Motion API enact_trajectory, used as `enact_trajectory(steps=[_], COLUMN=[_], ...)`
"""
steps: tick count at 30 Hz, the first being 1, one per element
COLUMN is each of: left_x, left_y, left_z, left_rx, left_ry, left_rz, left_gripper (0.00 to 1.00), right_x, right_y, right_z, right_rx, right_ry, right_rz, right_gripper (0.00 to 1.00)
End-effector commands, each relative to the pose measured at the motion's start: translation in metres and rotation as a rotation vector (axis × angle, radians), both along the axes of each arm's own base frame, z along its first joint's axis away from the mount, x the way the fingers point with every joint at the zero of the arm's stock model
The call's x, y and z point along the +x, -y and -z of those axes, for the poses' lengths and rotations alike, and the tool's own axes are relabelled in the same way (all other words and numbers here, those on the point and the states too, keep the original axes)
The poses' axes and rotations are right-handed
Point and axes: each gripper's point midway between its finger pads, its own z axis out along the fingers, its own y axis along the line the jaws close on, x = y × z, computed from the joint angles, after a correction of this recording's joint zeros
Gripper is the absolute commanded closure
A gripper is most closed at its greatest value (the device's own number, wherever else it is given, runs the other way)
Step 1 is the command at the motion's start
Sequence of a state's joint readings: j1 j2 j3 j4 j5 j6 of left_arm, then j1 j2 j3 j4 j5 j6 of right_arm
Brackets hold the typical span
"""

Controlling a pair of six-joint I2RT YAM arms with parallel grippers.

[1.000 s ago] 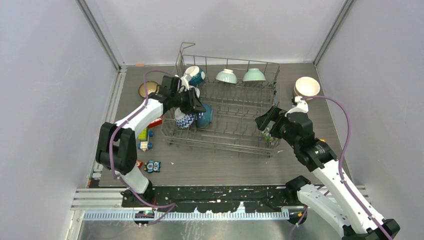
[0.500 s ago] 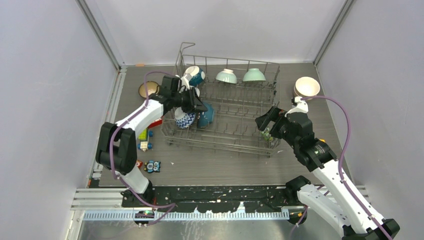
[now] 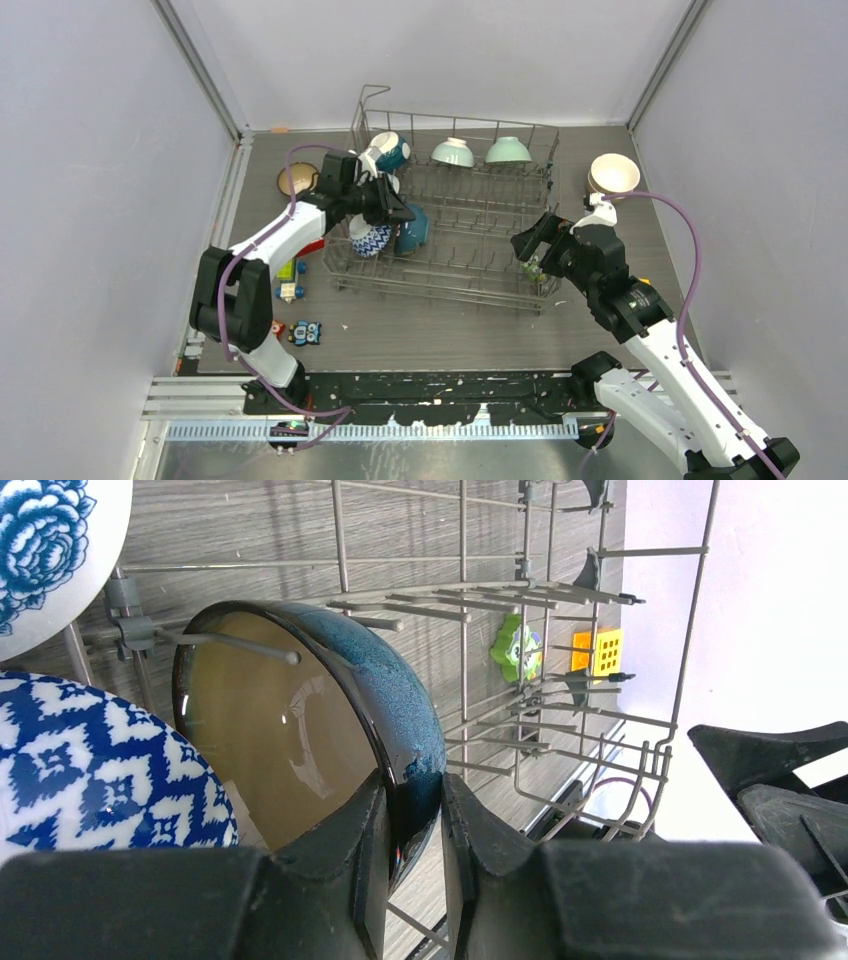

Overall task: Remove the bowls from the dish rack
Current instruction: Pick up the bowl from the dish rack.

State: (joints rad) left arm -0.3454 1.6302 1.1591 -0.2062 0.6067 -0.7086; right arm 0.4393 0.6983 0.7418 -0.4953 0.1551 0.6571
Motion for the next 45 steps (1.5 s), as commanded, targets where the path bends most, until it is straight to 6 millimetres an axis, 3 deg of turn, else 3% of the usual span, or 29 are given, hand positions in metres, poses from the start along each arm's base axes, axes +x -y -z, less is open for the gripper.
enact_trajectory(steps=[1,22,31,42,45], left_x=[-0.017,-0.029,-0.041,-0.073,-0.075], left_y=[0.036,0.033,0.032,0.02,0.016], left_z=[-0.082,-0.133,-0.174,-0.253,-0.258], left_rx=[-0.281,-0.321,-0.387,-0.458,-0.426], left_ry=[0.191,0.287,0.366,0.569,0.601], left_rz=[0.202,0.224,0.237,0.26,0.248], left_gripper=[1.0,1.0,1.0,1.0,1.0], right_x=[0.003,0.002,0.001,0.0,0.0], right_y=[0.0,0.001,0.001,0.001,0.0], right_z=[-0.011,-0.019,-0.02,-0.031,-0.032], right_rx=[0.014,0.024,0.027,0.019,0.022], right_ry=[0.035,0.05,0.054,0.08,0.081], right_rz=[0.012,0.013,0.012,-0.006,-0.007], right_gripper=[0.05,0.05,0.05,0.05,0.05])
